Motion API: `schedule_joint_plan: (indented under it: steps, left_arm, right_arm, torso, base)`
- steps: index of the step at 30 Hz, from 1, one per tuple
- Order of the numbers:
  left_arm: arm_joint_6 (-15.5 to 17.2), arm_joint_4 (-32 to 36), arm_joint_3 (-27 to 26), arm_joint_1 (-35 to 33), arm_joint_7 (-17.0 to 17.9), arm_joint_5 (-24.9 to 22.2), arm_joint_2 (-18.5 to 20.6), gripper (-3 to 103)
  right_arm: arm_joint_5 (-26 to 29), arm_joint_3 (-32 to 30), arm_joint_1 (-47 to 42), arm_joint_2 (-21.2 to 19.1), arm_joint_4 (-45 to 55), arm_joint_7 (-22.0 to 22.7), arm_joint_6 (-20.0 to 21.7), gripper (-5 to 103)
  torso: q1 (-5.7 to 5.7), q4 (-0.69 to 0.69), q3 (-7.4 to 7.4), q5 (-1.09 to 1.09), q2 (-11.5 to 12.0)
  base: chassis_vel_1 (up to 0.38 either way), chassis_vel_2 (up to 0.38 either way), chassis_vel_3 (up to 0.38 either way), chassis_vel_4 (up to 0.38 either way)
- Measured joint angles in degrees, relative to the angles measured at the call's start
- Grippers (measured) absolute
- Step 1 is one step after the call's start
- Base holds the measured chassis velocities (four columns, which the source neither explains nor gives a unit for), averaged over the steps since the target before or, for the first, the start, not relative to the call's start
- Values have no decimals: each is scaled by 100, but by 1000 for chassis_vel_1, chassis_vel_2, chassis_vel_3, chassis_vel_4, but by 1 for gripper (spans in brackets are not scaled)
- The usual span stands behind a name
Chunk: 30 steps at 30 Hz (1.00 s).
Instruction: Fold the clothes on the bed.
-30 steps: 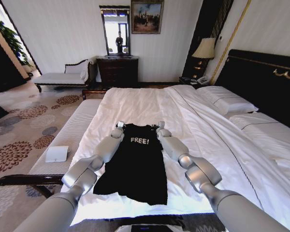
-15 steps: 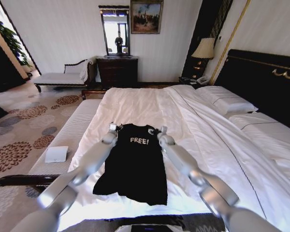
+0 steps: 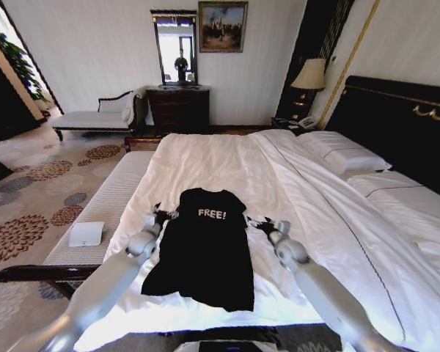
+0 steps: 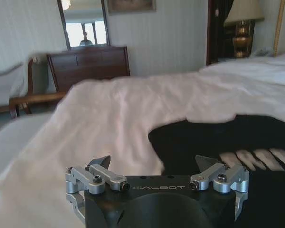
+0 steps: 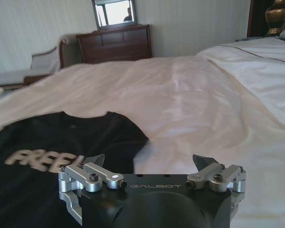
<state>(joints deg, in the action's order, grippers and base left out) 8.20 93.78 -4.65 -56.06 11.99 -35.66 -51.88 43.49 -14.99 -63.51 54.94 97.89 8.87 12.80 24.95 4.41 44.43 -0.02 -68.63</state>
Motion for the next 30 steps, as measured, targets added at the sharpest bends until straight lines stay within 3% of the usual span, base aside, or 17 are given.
schedule_joint_plan:
  steps: [4,6,10,12,18,23,30]
  left_arm:
    - [3,573,-430,-791,-38,-220,76,100]
    - [6,632,-475,-874,-38,-240,72,100]
    - [88,1328,-870,-1725,109,-462,-78,100]
    - [110,1434,-920,-1850,154,-506,-105,100]
    - [177,1931,-1471,-2812,265,-708,-299,100]
    - [115,2327,-2188,-3860,105,-846,-628,100]
    - [96,2664,-2619,-4593,45,-1027,-803,99]
  right_arm:
    - [197,-458,-910,-37,670,9,-9,100]
    - [195,-503,-1020,-33,729,2,-12,100]
    - [-66,-980,-2089,165,1302,-221,-114,100]
    - [-64,-1022,-2207,211,1365,-239,-127,100]
    - [245,-1184,-2969,661,1776,-360,-146,100]
    - [456,-1135,-3609,1319,2150,-410,-103,100]
    - [849,-1131,-4056,1567,2305,-409,34,100]
  torso:
    - [3,-1,1,0,1]
    - [3,-1,1,0,1]
    - [2,2,0,1,0]
    - [2,2,0,2,0]
    - [2,1,1,1,2]
    - [2,0,1,1,2]
    - [3,0,1,1,2]
  base:
    - [0,0,0,0]
    - [0,0,0,0]
    - [0,0,0,0]
    - [0,0,0,0]
    - [0,0,0,0]
    - [0,0,0,0]
    - [0,0,0,0]
